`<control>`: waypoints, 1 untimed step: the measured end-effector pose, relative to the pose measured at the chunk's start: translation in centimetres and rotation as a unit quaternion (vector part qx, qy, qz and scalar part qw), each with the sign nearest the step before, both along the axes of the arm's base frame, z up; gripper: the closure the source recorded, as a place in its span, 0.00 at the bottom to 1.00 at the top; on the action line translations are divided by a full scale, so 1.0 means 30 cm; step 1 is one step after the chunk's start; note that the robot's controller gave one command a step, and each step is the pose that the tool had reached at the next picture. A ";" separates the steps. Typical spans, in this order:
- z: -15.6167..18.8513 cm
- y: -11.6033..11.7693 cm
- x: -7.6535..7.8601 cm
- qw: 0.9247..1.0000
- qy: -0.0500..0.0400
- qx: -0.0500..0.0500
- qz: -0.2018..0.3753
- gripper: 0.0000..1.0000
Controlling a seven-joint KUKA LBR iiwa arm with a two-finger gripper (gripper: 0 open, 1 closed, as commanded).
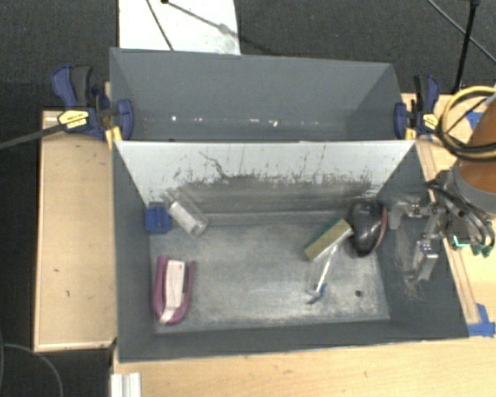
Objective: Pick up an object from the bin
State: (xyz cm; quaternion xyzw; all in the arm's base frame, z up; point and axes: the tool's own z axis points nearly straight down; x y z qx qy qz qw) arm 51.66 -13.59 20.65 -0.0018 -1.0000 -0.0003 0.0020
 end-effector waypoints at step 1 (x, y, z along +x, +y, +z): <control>-0.276 0.106 0.067 0.999 0.000 0.001 0.043 0.00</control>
Offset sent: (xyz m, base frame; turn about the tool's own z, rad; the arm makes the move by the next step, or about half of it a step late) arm 0.0206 0.0295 -0.0789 -0.0874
